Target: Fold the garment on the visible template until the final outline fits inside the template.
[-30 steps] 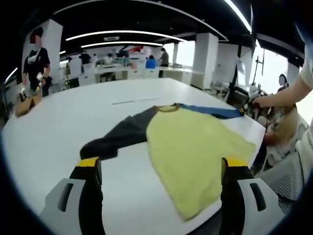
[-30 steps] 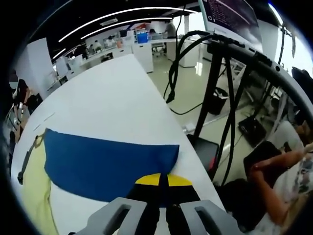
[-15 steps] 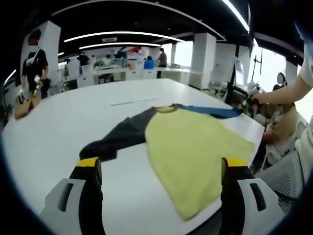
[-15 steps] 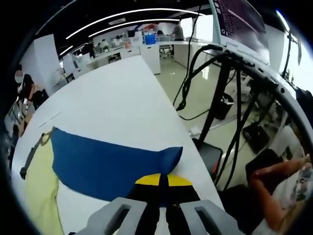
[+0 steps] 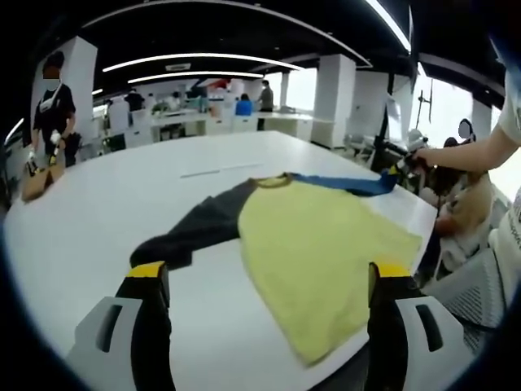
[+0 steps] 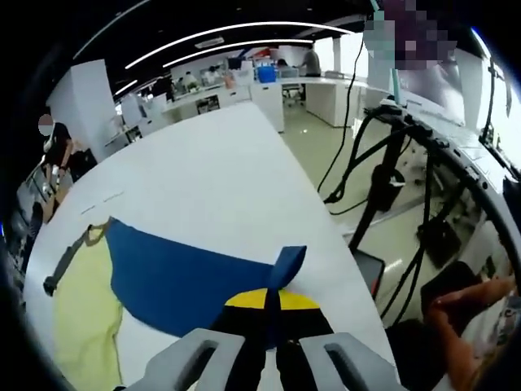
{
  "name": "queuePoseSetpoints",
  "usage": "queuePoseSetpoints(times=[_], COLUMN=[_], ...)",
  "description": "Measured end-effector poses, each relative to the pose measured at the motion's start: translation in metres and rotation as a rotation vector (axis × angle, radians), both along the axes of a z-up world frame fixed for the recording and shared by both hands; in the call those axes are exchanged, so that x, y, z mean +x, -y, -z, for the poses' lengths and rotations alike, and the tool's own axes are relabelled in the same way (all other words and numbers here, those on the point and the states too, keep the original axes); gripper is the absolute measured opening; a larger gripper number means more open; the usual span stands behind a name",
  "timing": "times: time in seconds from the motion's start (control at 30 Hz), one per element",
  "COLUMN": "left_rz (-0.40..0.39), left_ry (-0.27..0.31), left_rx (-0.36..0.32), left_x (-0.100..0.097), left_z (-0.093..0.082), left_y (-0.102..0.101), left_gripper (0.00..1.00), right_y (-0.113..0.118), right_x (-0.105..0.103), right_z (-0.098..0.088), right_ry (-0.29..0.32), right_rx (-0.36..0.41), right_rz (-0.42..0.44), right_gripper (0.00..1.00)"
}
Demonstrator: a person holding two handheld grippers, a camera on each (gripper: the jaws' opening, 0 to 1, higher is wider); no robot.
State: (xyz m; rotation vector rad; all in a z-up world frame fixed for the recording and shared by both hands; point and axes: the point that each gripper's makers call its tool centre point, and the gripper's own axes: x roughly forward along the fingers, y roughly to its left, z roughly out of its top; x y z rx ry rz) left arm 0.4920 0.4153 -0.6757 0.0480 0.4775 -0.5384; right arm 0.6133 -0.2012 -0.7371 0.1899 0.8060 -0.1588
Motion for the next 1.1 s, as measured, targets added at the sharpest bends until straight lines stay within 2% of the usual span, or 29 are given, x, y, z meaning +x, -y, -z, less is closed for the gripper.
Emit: queuePoseSetpoints(times=[0.53,0.7,1.1], left_rz=[0.022,0.016,0.03], left_ry=[-0.005,-0.007,-0.009], left_rx=[-0.004,-0.053,-0.044], left_x=[-0.002,0.0,-0.002], left_z=[0.001,-0.004,-0.004], left_y=[0.003,0.004,0.007], left_gripper=[0.99,0.99,0.99], right_y=[-0.05,-0.067,-0.102], right_x=[0.018,0.024,0.036], right_z=[-0.024,-0.03,-0.038], right_ry=[0.044,0.054,0.063], right_rx=[0.025,0.038,0.072], right_rz=[-0.085,-0.108,-0.158], right_gripper=[0.0,0.0,0.0])
